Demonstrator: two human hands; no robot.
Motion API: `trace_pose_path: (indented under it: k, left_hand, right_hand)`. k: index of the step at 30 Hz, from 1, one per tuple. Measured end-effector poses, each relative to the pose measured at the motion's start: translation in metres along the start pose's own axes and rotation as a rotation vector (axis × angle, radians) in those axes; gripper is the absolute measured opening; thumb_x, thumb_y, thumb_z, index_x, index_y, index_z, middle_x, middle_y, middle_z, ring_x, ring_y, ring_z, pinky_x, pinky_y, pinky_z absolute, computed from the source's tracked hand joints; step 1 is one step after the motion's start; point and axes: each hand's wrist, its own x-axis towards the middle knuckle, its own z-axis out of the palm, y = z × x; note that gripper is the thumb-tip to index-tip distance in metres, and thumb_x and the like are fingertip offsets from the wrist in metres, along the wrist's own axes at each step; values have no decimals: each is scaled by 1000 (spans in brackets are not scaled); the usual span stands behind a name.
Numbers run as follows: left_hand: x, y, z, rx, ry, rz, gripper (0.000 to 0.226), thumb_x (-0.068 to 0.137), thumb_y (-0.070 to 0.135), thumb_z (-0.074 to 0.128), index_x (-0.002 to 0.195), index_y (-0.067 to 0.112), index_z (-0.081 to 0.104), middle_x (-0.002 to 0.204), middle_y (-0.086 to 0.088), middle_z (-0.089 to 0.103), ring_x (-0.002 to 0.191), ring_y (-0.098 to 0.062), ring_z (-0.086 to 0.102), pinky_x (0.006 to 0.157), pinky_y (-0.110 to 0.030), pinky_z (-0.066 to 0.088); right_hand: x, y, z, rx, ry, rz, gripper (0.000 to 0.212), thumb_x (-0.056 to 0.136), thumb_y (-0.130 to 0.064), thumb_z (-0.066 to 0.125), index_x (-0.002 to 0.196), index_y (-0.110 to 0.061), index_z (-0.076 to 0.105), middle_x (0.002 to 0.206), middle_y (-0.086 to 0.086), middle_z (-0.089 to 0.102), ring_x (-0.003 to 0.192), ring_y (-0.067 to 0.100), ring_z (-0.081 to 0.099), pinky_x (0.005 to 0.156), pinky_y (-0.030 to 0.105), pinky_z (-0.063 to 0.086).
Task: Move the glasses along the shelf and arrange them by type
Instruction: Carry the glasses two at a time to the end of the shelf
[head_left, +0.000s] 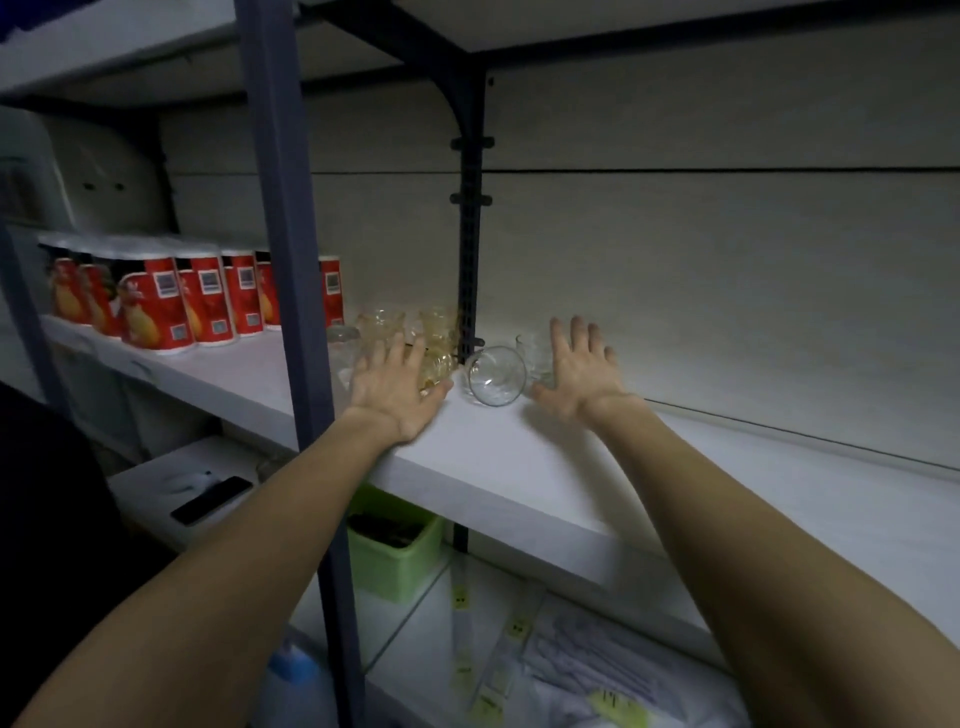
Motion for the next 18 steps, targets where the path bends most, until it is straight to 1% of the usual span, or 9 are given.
trace_pose_path:
  k: [2,5,8,10,13,16,18]
  left_hand:
    - [8,0,7,16,-16,42,86,99,66,36,165,20,5,171,-14,10,155,-38,17,122,-52,22]
    - [18,-2,16,73,42,99,77,95,56,50,157,17,27,159,-14,37,141,-35,38,113,-48,37]
    - [26,-6,18,129,78,89,70,91,54,54,149,15,41,147,-11,50,130,-31,47,105,-44,40]
    - [31,-6,19,161,72,70,71,89,59,54,145,16,44,141,-14,54,127,-31,48,102,-44,39]
    - [38,-5,20,144,67,22,71,86,61,56,141,17,48,136,-16,58,124,-33,48,102,-43,38]
    - [41,-8,21,115,87,24,70,84,61,59,138,18,51,134,-15,60,121,-34,50,103,-44,38]
    - [41,-11,20,53,83,28,74,83,61,62,140,16,49,140,-16,56,124,-36,51,104,-46,39]
  right_hand:
    - [8,-3,5,-7,-26,27,96,94,-55,57,163,-15,2,169,18,2,156,39,3,124,51,16]
    - [17,-4,14,-11,-63,64,92,95,-56,56,162,-15,9,168,22,7,155,40,9,121,49,22]
    - [24,-3,24,28,-51,88,81,96,-52,56,157,-12,21,163,27,17,150,41,21,117,48,30]
    - [28,-1,28,46,-13,85,70,95,-50,56,149,-10,36,156,26,30,143,41,32,112,47,38]
    - [28,3,30,34,74,58,57,96,-50,55,134,-8,51,136,19,49,129,38,46,101,44,45]
    - [27,6,27,94,129,72,53,95,-53,58,123,-8,59,125,15,58,122,36,53,91,42,47]
    - [28,6,25,176,141,110,53,91,-53,64,120,-9,61,124,13,59,118,36,56,89,41,48]
